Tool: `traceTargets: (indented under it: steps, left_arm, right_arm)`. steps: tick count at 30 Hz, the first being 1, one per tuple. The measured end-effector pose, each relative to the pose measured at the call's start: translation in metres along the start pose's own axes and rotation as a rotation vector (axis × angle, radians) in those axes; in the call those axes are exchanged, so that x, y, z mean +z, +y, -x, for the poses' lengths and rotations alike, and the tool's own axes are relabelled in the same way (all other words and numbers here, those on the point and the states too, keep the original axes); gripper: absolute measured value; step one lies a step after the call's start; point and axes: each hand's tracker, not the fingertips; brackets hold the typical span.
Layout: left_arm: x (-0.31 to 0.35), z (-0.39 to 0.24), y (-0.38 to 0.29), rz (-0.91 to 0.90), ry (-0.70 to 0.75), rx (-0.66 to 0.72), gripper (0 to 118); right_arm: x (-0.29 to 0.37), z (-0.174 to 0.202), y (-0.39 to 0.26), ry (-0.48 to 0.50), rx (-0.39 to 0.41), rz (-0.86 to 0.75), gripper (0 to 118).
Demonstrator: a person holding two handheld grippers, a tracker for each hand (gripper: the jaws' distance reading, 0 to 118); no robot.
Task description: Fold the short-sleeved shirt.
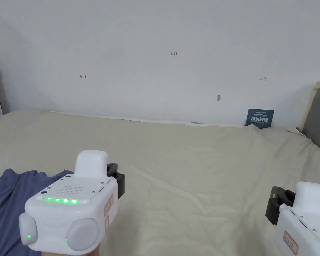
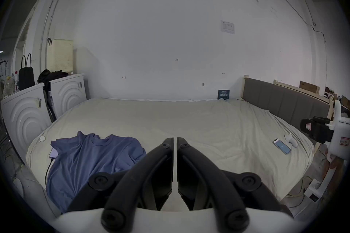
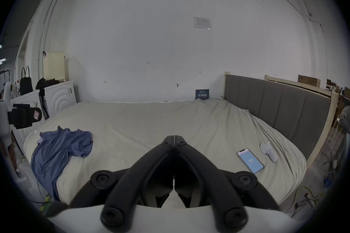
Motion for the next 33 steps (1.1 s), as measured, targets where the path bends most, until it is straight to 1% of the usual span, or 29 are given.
traceTargets:
  steps: [2,3,4,7,9,12,14,17,18,22,26,28,31,33]
  left_arm:
    - [0.001,0.015,0.004,0.007,0.034,-0.002,2]
    - [0.005,0.025,0.005,-0.003,0.083,-0.003,2]
    - [0.008,0.034,0.006,-0.005,0.099,-0.006,2]
    - [0.022,0.073,0.008,-0.003,0.196,0.014,2]
    - [0.038,0.106,0.006,0.010,0.265,0.035,2]
    - [0.061,0.150,0.003,0.034,0.382,0.052,2]
    - [0.074,0.176,0.000,0.057,0.439,0.074,2]
    - [0.087,0.200,-0.006,0.111,0.499,0.066,2]
    - [0.088,0.206,-0.008,0.122,0.516,0.068,2]
    - [0.085,0.217,-0.013,0.151,0.485,0.111,2]
    - [0.070,0.215,-0.020,0.180,0.471,0.135,2]
    - [0.061,0.215,-0.022,0.178,0.437,0.120,2]
    - [0.040,0.214,-0.025,0.214,0.366,0.164,2]
    - [0.025,0.212,-0.027,0.231,0.356,0.136,2]
  right_arm:
    - [-0.003,0.011,0.004,0.015,0.014,-0.002,0]
    - [-0.006,0.023,0.007,0.039,0.039,-0.005,0]
    - [-0.008,0.034,0.009,0.053,0.047,-0.006,0]
    - [-0.017,0.074,0.015,0.144,0.077,-0.008,0]
    - [-0.023,0.104,0.017,0.212,0.082,-0.009,0]
    - [-0.030,0.146,0.020,0.280,0.083,-0.015,0]
    - [-0.034,0.168,0.021,0.329,0.088,-0.008,0]
    - [-0.037,0.191,0.020,0.369,0.105,0.003,0]
    - [-0.038,0.196,0.020,0.376,0.111,0.006,0]
    - [-0.040,0.203,0.019,0.384,0.119,0.018,0]
    - [-0.045,0.197,0.017,0.371,0.127,0.048,0]
    - [-0.049,0.194,0.015,0.362,0.131,0.061,0]
    - [-0.054,0.190,0.011,0.346,0.143,0.076,0]
    - [-0.059,0.188,0.008,0.340,0.147,0.092,0]
